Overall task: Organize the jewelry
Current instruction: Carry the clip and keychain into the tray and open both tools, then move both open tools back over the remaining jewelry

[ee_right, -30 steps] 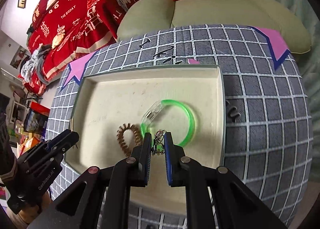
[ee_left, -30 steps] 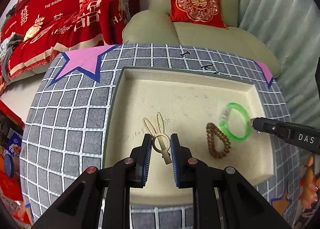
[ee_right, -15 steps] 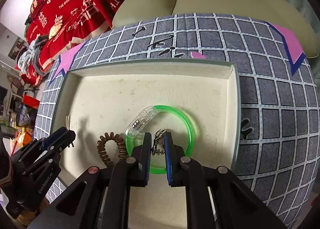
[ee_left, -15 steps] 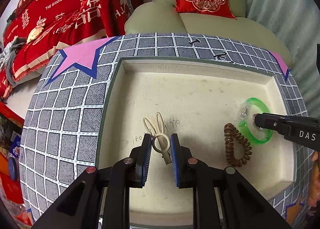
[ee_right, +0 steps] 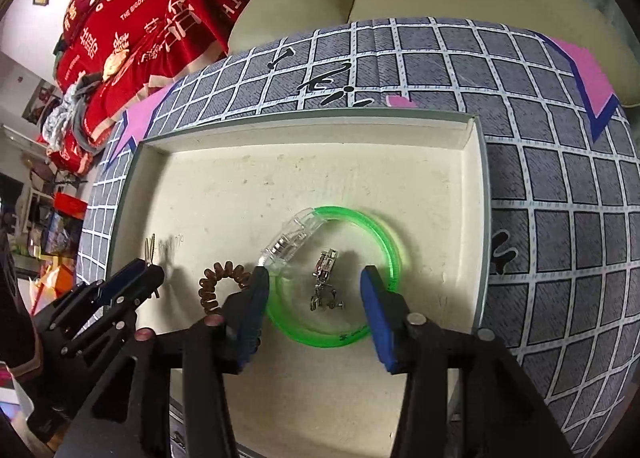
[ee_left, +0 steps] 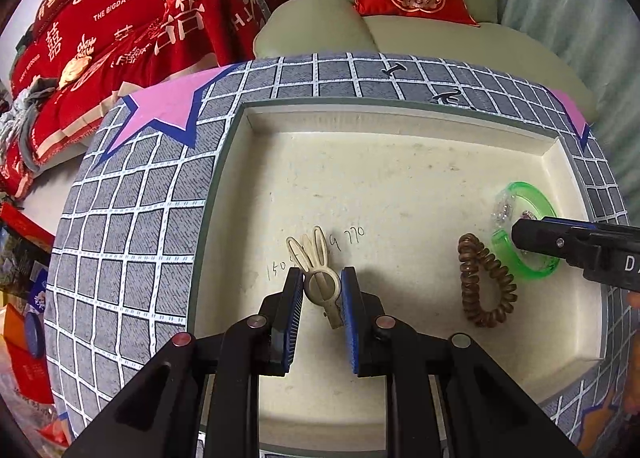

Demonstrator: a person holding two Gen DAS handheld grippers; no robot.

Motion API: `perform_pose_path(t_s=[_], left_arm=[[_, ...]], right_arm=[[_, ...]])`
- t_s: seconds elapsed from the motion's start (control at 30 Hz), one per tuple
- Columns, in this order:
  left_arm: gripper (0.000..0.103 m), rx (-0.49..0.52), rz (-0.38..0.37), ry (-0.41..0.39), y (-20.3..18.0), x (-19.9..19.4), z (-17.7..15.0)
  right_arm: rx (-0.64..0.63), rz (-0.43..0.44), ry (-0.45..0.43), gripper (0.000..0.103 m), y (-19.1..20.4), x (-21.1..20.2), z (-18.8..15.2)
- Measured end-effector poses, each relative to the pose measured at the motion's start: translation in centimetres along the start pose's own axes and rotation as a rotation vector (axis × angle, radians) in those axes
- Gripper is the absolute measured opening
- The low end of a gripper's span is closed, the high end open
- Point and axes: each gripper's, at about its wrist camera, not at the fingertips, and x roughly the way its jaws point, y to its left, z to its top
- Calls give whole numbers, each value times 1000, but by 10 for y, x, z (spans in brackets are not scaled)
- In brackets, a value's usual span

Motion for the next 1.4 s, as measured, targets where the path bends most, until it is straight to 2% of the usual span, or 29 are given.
perform_pose_path(t_s=[0.13,0.17,0.2,0.23,0.27,0.53,0.6,0.73,1.1,1.4], left_arm=[[30,5,1,-6,0,-4,-1],[45,7,6,-6,-1,-4,-1],[65,8,10,-5,-1,-5,-2],[99,5,15,-12,0,-7,-2],[103,-3,32,-45,0,-14,-3],[103,26,20,-67,-5,-33,-4],[103,28,17,-72,-4,-38,-6],[103,21,5,-77,2,-53,-16],[103,-2,-23,-50,22,-90,-70],[103,-3,-32,-24,32,-112,-116]], right_arm=[[16,12,-19,53,-2,-9,-1],[18,13,-25,54,-2,-12,-1],[20,14,-29,55,-2,-14,-2],[24,13,-37,55,-2,-17,-2],[27,13,-43,55,-2,-20,-2],[36,15,-51,58,4,-34,-11],[38,21,-55,67,6,-38,-14],[46,22,-71,79,12,-49,-24],[73,11,-60,81,24,-69,-70],[119,-35,-11,82,28,-76,-119]])
